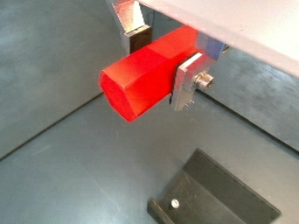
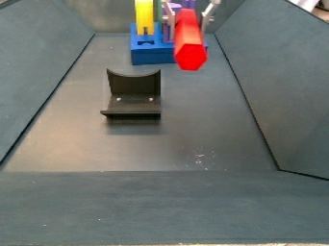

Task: Pick up the hexagon object. Move up. Place the hexagon object on the fixture. Regrasp the hexagon object. Move to above the board. Insert the hexagon object.
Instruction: Place the hexagon object on the fixture.

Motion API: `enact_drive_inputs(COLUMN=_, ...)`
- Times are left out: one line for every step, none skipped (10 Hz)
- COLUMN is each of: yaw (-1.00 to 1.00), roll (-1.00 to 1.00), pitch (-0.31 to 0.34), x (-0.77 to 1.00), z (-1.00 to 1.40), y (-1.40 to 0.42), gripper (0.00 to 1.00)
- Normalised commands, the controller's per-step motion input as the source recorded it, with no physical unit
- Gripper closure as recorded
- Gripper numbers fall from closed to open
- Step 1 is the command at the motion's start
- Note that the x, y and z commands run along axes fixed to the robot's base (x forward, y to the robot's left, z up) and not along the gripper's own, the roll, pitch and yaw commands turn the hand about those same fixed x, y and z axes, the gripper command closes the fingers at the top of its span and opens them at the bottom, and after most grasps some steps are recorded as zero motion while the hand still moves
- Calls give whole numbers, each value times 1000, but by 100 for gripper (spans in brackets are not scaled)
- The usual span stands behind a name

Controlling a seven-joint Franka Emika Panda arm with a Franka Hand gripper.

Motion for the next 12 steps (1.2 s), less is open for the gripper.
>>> enact_drive_inputs(yaw=50, roll=48, pitch=67, x=1000, z=-81, y=-97, gripper=100)
enact_drive_inputs(yaw=38, roll=53, pitch=70, x=1000, z=-69, y=-81, gripper=100)
enact_drive_inputs(yaw=34, roll=57, pitch=75, x=1000, z=-62, y=-71, gripper=100)
enact_drive_inputs(yaw=30, roll=62, pitch=80, x=1000, z=-49, y=-55, gripper=100)
enact_drive_inputs(yaw=29, roll=65, pitch=89, x=1000, z=-45, y=-49, gripper=100)
enact_drive_inputs(yaw=32, roll=68, pitch=94, x=1000, z=-36, y=-42, gripper=100)
enact_drive_inputs(yaw=33, roll=72, pitch=107, x=1000, z=-32, y=-34, gripper=100)
enact_drive_inputs(yaw=33, roll=74, pitch=113, x=1000, z=-23, y=-29, gripper=100)
enact_drive_inputs(yaw=35, roll=76, pitch=121, x=1000, z=-20, y=-25, gripper=100)
enact_drive_inputs(yaw=37, roll=78, pitch=131, x=1000, z=-15, y=-19, gripper=100)
enact_drive_inputs(yaw=41, roll=-1000, pitch=38, x=876, z=262, y=-863, gripper=100)
enact_drive_inputs(yaw=39, roll=-1000, pitch=42, x=807, z=252, y=-812, gripper=100)
